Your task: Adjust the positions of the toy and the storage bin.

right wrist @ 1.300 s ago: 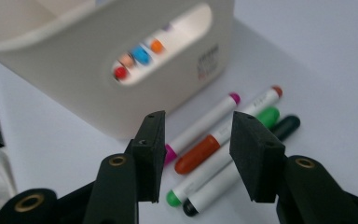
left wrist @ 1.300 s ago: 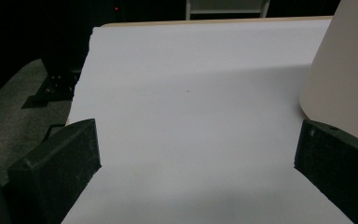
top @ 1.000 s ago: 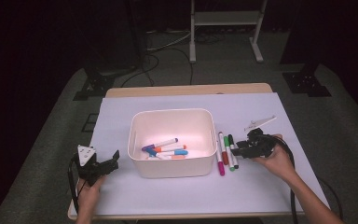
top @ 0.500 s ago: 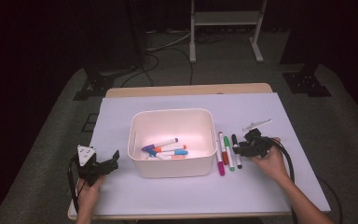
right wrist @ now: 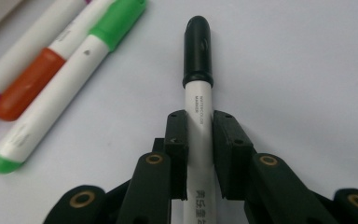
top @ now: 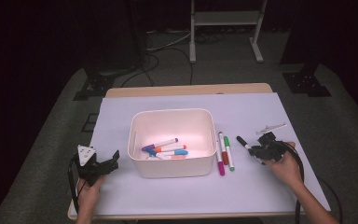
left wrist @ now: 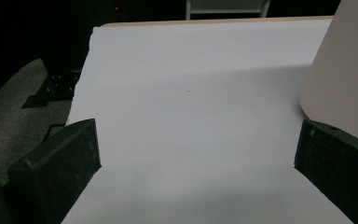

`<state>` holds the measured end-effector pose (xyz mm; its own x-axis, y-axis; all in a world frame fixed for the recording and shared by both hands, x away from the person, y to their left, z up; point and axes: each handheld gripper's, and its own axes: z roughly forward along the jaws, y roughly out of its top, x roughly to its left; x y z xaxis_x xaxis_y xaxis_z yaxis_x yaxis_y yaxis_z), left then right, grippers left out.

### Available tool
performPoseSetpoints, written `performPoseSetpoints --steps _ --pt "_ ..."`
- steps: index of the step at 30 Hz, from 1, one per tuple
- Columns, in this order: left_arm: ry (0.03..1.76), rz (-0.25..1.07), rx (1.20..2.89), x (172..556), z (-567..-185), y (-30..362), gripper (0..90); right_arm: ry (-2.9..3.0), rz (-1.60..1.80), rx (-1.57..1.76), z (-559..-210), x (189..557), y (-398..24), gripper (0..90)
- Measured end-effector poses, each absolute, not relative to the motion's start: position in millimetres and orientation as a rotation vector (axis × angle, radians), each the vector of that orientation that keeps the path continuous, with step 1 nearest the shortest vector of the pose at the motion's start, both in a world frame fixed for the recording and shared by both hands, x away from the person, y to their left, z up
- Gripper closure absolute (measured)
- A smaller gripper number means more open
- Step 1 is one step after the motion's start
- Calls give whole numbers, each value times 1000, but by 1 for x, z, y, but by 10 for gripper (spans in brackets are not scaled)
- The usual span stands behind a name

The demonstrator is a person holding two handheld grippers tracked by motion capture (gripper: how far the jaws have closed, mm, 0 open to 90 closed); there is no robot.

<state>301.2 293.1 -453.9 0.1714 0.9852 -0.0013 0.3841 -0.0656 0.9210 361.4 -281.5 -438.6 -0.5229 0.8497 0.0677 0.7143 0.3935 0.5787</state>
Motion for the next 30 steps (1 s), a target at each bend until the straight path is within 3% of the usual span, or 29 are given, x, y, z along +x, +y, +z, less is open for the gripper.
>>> performPoseSetpoints --steps 14,30 --pt "1344 890 1601 301 -454 293 0 2420 1088 1313 -386 334 -284 758" --pt "1340 890 1607 301 -454 293 0 2504 1251 1064 -299 322 -238 758"
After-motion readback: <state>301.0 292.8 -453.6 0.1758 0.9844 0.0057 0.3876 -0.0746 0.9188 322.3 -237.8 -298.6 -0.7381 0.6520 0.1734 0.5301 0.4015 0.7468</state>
